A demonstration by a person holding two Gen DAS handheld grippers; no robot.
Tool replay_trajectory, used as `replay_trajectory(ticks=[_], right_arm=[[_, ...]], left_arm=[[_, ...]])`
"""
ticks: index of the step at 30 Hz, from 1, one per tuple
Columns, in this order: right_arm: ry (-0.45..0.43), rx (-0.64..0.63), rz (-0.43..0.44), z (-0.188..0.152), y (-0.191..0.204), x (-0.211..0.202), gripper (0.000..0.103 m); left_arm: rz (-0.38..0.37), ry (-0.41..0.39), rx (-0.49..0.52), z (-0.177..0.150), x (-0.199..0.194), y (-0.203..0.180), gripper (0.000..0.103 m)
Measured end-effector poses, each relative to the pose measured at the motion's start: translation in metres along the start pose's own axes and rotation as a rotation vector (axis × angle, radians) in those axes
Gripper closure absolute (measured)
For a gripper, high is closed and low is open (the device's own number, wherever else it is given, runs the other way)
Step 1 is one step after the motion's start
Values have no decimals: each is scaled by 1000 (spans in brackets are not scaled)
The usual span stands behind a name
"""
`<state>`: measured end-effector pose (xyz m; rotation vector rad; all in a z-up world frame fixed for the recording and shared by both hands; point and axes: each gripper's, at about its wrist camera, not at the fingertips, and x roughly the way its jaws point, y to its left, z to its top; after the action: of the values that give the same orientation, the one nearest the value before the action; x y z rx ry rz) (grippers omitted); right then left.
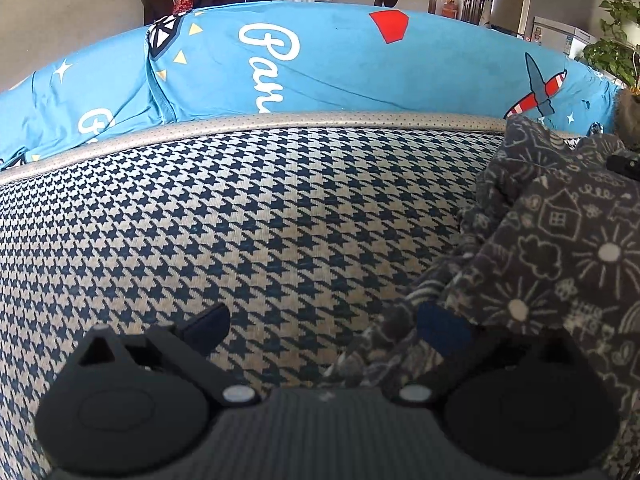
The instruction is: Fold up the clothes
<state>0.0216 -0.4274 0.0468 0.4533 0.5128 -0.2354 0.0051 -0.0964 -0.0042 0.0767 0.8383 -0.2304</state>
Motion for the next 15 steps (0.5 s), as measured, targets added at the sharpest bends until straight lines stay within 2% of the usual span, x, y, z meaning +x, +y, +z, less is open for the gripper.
replay_trajectory(ticks=[2, 4, 5, 8, 11, 15], right_arm=[[49, 6, -31, -2, -11, 5, 73], [53, 9, -76, -2, -19, 3, 67], [48, 19, -81, -1, -23, -1, 62], [23, 55, -90, -1, -33, -18, 53], [-2, 70, -75, -4, -35, -38, 53], [-36, 28, -19, -14, -24, -64, 53]], left_arm=[[2, 5, 10, -4, -2, -2, 0], [8, 5, 14, -8, -3, -3, 0], [8, 3, 10, -9, -5, -2, 0], [-4, 0, -12, -15, -12, 4, 0], [11, -11, -17, -20, -18, 8, 0], [34, -22, -37, -27, -28, 16, 0]])
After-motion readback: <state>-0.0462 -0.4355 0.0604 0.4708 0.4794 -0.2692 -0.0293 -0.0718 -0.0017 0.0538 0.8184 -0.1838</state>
